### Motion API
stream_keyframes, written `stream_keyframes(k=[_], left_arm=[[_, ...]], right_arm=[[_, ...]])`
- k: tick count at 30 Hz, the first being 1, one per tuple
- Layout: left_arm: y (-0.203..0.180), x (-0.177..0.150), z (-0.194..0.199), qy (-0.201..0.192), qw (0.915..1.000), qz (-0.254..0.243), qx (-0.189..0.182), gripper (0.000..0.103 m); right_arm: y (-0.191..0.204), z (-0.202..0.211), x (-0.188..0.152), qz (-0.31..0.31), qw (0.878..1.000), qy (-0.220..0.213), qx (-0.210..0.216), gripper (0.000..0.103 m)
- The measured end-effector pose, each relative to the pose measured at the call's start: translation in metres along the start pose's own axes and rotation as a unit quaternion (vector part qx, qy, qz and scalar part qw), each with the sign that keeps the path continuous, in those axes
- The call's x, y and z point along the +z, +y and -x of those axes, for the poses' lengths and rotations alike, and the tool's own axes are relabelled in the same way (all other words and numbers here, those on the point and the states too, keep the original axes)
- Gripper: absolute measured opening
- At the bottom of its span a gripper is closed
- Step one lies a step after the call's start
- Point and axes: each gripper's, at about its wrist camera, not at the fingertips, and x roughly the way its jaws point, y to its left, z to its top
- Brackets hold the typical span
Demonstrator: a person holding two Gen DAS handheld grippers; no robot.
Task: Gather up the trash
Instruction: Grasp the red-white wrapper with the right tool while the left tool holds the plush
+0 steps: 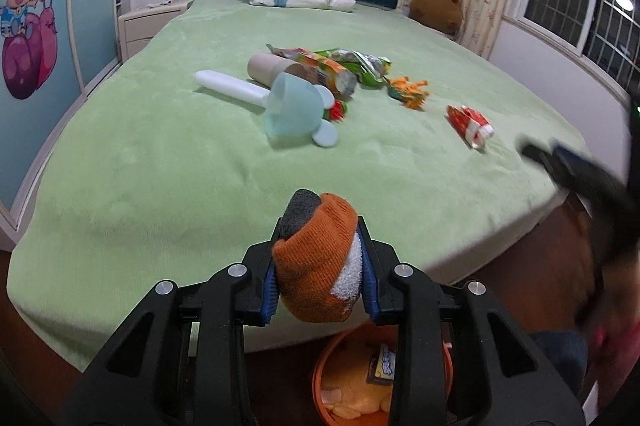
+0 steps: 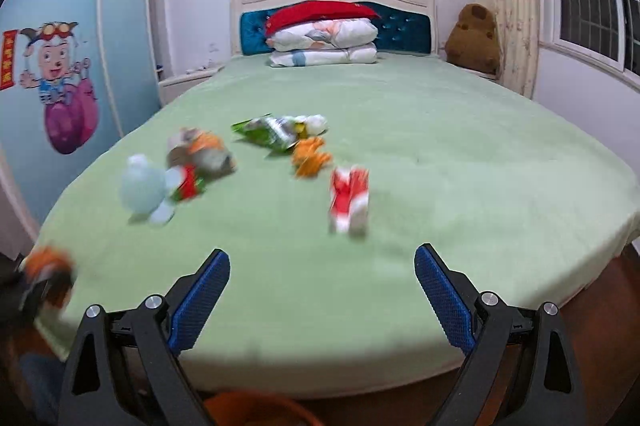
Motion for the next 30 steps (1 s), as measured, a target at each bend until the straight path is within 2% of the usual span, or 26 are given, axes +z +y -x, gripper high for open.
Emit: stream_keyframes(k=[5,9,10,11,13,14,19,26,30], left_arm=[[0.000,-0.006,0.002,0.007,0.9999,0.002,-0.008,0.031],[0.005,-0.008,0.003,0.009,1.0000,0.002,-0.002,0.031],[0.005,-0.008,0.003,0.011,0.9999,0.003,-0.002,0.031],[0.007,-0.009,0.002,0.013,0.9999,0.006,-0.002,0.031],[0.009,-0.009,0.001,0.015,0.9998,0.009,-0.003,0.031],[0.010,-0.009,0.001,0.015,0.9998,0.011,-0.002,0.031],[0.009,-0.008,0.002,0.014,0.9998,0.013,-0.005,0.031],[0.005,-0.008,0.009,0.008,0.9999,0.007,-0.006,0.031],[0.001,-0.008,0.014,0.005,1.0000,0.000,-0.004,0.031]], right_arm=[[-0.006,-0.069,0.029,-0.008,0.997,0.064,-0.040,0.090],[-0.016,-0.100,0.034,-0.034,0.993,0.099,-0.052,0.074],[-0.017,-0.104,0.033,-0.037,0.992,0.104,-0.056,0.065],[-0.020,-0.109,0.033,-0.044,0.991,0.112,-0.057,0.048],[-0.021,-0.111,0.031,-0.056,0.990,0.121,-0.040,0.026],[-0.019,-0.109,0.030,-0.056,0.991,0.119,-0.040,0.020],[-0.012,-0.096,0.028,-0.034,0.993,0.110,-0.038,0.011],[-0.012,-0.073,0.027,-0.033,0.995,0.090,-0.023,0.010],[-0.010,-0.047,0.022,-0.027,0.997,0.074,-0.010,0.010]])
